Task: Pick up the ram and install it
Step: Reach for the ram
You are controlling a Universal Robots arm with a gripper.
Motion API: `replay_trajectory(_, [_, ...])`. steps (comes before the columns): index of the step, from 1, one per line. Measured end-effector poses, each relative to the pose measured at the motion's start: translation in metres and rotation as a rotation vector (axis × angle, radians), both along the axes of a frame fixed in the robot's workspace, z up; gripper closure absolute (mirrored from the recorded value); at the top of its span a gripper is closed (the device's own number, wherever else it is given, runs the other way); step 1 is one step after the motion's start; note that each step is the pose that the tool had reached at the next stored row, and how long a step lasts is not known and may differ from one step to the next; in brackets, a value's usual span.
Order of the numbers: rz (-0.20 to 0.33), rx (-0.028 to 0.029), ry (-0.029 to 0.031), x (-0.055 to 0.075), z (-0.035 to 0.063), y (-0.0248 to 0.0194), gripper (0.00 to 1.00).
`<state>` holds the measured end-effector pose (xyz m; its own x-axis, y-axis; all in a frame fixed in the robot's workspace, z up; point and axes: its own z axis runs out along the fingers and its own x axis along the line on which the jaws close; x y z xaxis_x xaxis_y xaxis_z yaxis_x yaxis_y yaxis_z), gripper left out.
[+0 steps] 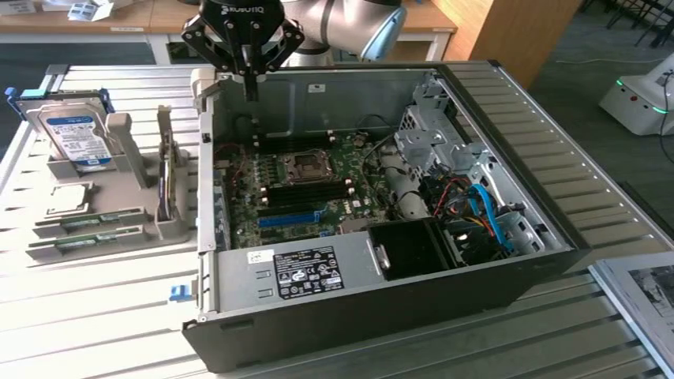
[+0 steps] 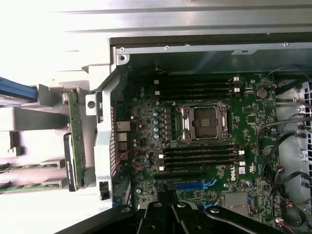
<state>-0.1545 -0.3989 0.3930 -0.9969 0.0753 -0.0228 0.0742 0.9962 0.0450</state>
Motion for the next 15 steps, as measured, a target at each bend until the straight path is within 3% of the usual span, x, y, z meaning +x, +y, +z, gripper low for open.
replay_trajectory(15, [0.0, 0.0001, -0.0001, -0.019, -0.0001, 0.0, 0.9])
